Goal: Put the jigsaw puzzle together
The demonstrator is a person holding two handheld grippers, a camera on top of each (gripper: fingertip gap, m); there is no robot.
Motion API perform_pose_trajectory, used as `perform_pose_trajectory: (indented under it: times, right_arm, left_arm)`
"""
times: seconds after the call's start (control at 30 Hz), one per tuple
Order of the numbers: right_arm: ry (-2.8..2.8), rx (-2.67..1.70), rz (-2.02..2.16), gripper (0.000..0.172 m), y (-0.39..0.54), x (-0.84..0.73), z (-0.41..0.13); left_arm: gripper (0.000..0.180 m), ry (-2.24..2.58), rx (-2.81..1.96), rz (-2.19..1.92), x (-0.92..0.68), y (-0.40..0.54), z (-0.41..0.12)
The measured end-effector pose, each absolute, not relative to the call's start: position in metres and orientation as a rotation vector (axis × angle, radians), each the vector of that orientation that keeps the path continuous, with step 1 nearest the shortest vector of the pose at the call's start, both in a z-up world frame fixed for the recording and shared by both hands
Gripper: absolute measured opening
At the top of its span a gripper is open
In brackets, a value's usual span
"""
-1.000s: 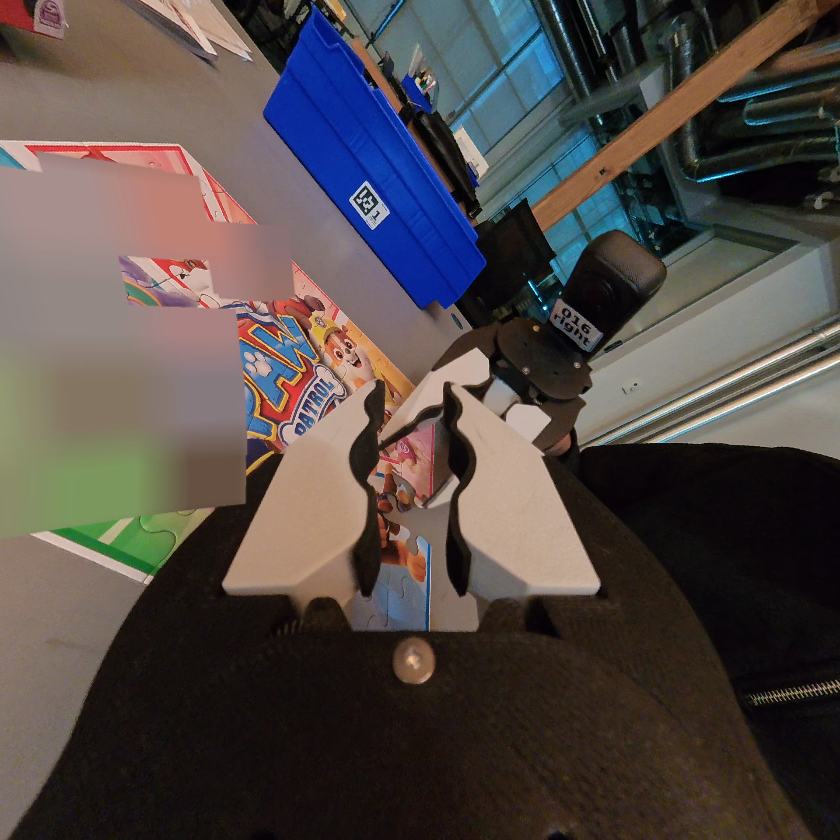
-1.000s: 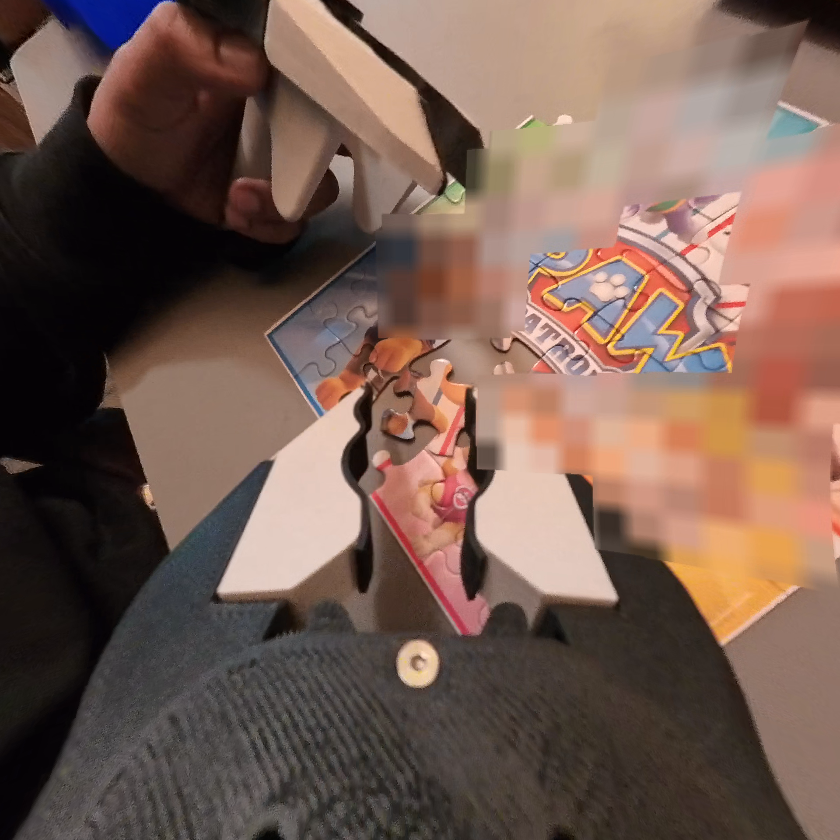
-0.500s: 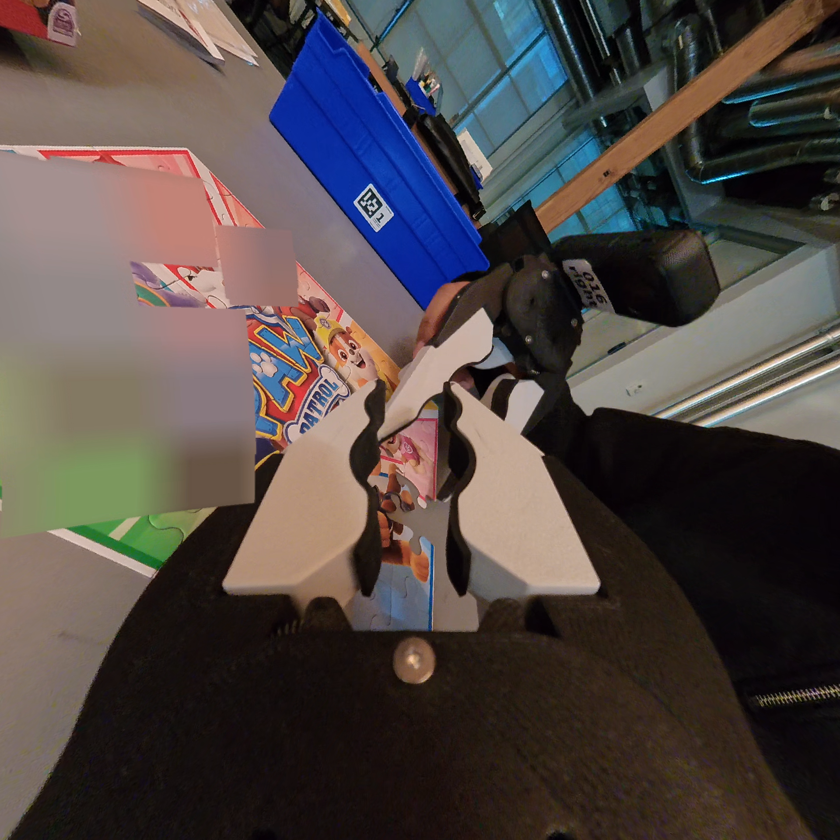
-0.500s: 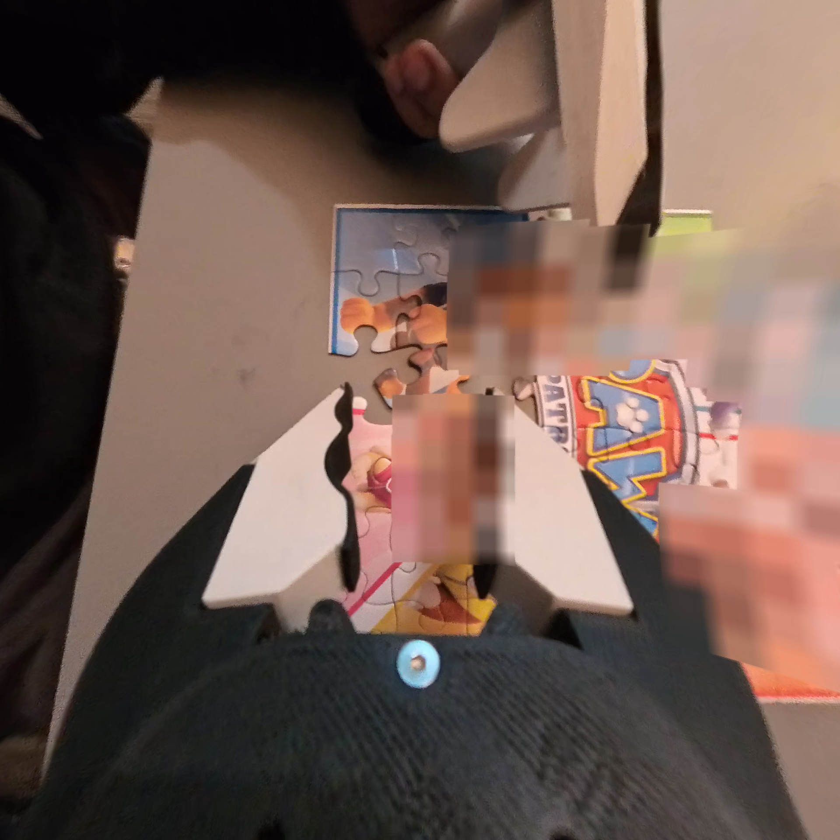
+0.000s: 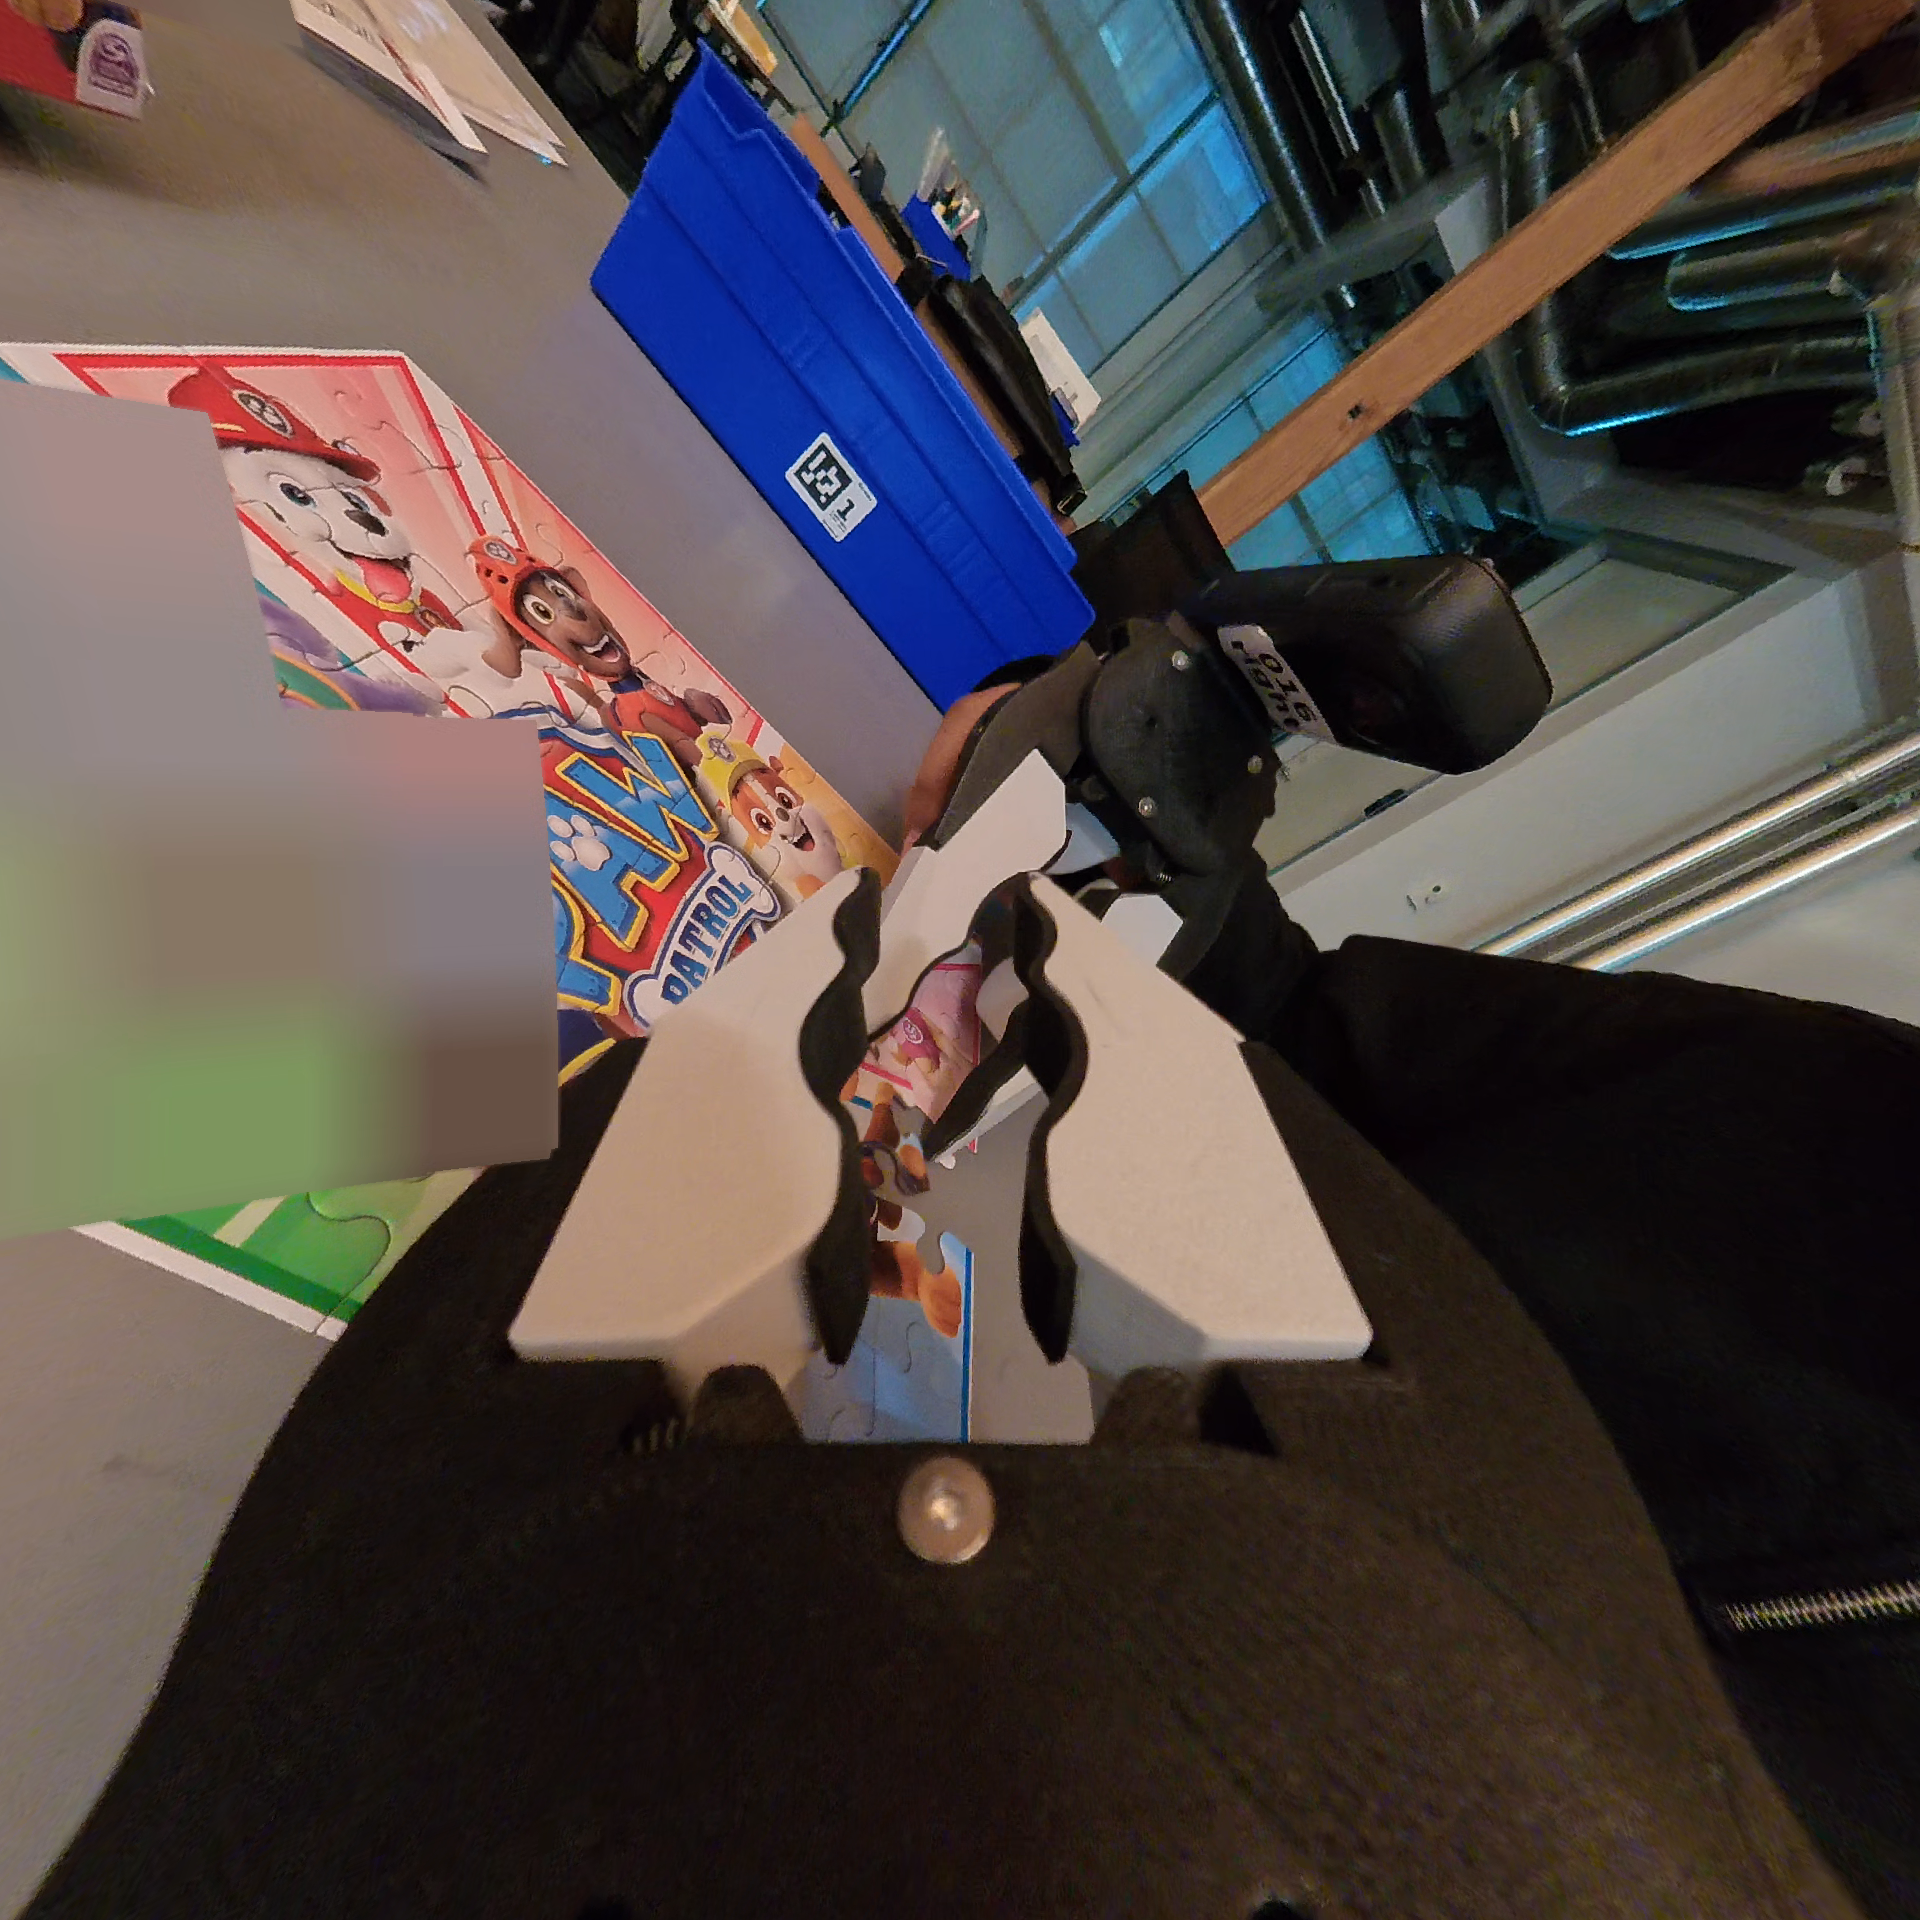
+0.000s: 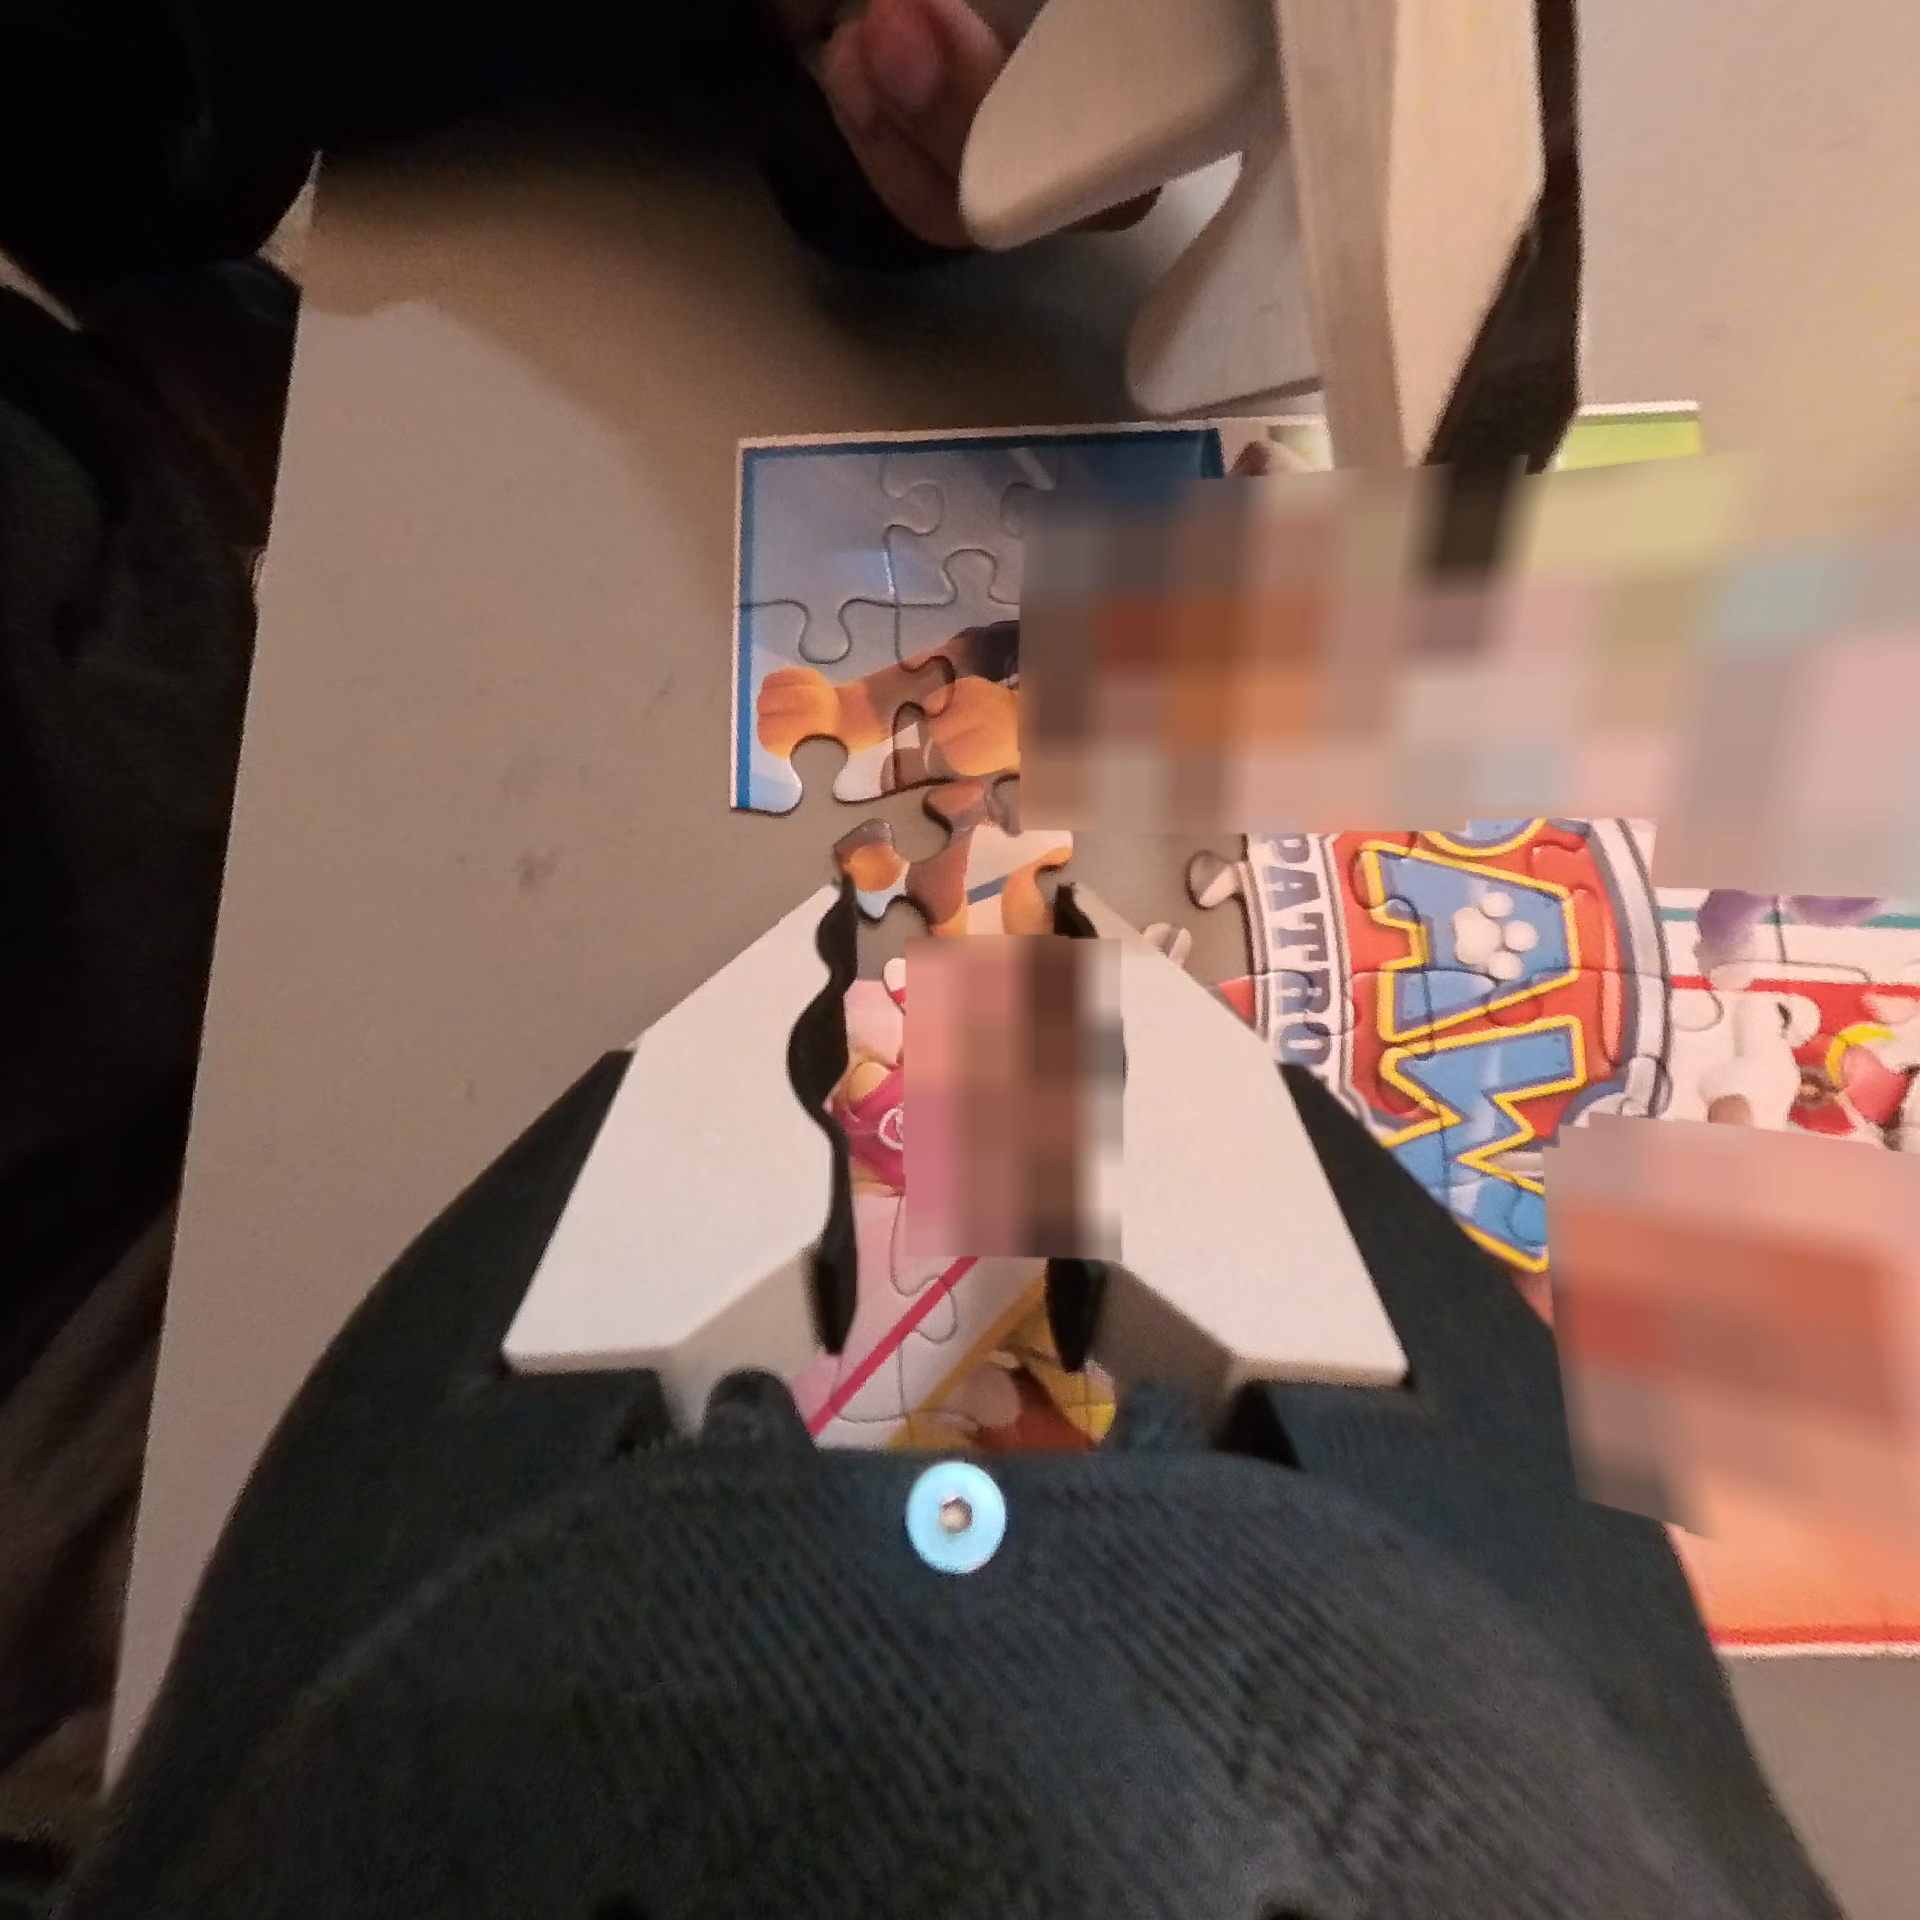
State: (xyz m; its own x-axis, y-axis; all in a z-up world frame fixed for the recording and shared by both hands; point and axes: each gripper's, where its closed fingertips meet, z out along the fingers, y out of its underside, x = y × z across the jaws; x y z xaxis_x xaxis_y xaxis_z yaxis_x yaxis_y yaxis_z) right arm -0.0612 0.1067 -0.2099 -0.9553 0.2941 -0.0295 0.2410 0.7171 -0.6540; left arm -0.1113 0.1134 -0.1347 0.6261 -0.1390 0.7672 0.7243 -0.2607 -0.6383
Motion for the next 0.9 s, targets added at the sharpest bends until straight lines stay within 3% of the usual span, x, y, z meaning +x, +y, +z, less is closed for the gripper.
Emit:
perform_pose_trajectory:
  times: [0.03, 0.3, 0.7, 0.9]
  right_arm:
    - [-2.823, -0.485, 1.067, 0.037, 0.1063, -0.0616, -0.2098]
    - [-2.62, -0.826, 1.041, 0.037, 0.1101, -0.0671, -0.2097]
    - [-2.538, -0.929, 1.005, 0.04, 0.1084, -0.0687, -0.2101]
    - [-2.524, -0.931, 1.04, 0.05, 0.1072, -0.0652, -0.2062]
  left_arm:
    - [0.023, -0.491, -1.636, -0.887, -0.1113, 0.1133, -0.1344]
    - [0.023, -0.492, -1.635, -0.882, -0.1116, 0.1134, -0.1341]
    - [0.023, -0.493, -1.646, -0.868, -0.1123, 0.1136, -0.1359]
    - [0.023, -0.491, -1.654, -0.866, -0.1116, 0.1142, -0.1369]
